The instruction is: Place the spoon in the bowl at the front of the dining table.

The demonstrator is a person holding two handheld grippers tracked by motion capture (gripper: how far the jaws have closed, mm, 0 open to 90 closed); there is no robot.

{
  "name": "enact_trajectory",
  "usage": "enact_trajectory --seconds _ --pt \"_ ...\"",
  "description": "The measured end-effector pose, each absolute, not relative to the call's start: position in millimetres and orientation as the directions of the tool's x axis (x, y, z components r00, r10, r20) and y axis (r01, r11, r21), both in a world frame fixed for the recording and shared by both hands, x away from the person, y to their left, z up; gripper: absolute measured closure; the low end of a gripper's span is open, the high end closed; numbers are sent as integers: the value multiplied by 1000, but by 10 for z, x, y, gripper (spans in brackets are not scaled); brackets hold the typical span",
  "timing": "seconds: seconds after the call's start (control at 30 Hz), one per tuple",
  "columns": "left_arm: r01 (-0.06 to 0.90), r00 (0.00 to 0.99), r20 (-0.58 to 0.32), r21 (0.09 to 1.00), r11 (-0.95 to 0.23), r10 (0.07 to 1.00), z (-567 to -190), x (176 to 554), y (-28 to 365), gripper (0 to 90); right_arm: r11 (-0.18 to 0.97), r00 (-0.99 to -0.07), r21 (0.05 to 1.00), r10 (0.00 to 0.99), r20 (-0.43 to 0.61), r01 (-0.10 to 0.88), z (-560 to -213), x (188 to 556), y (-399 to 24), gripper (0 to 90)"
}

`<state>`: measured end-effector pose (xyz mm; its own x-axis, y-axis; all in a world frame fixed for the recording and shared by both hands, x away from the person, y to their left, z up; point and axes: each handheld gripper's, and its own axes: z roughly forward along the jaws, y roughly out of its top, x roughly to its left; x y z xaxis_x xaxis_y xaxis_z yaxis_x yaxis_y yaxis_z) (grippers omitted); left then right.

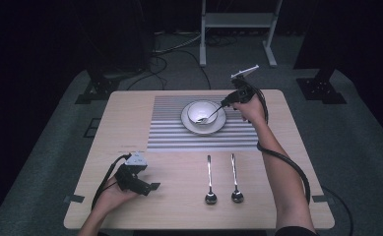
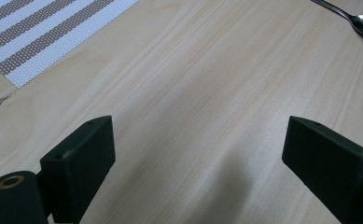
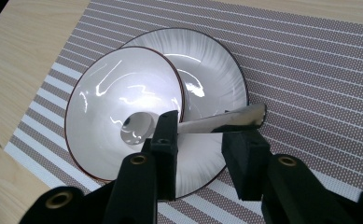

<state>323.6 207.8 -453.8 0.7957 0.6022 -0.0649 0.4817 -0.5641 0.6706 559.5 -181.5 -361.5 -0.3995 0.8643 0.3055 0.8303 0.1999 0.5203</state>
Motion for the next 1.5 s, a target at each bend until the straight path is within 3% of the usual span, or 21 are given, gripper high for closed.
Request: enact_trajectory --seconds 0.77,1.5 --pt "482 797 -66 668 -567 600 -4543 3239 2077 83 259 -470 514 816 336 818 -3712 5373 -2007 493" --pt "481 796 -63 669 -566 602 -4535 3245 2093 83 302 -506 506 795 334 808 -3786 5153 -2087 441"
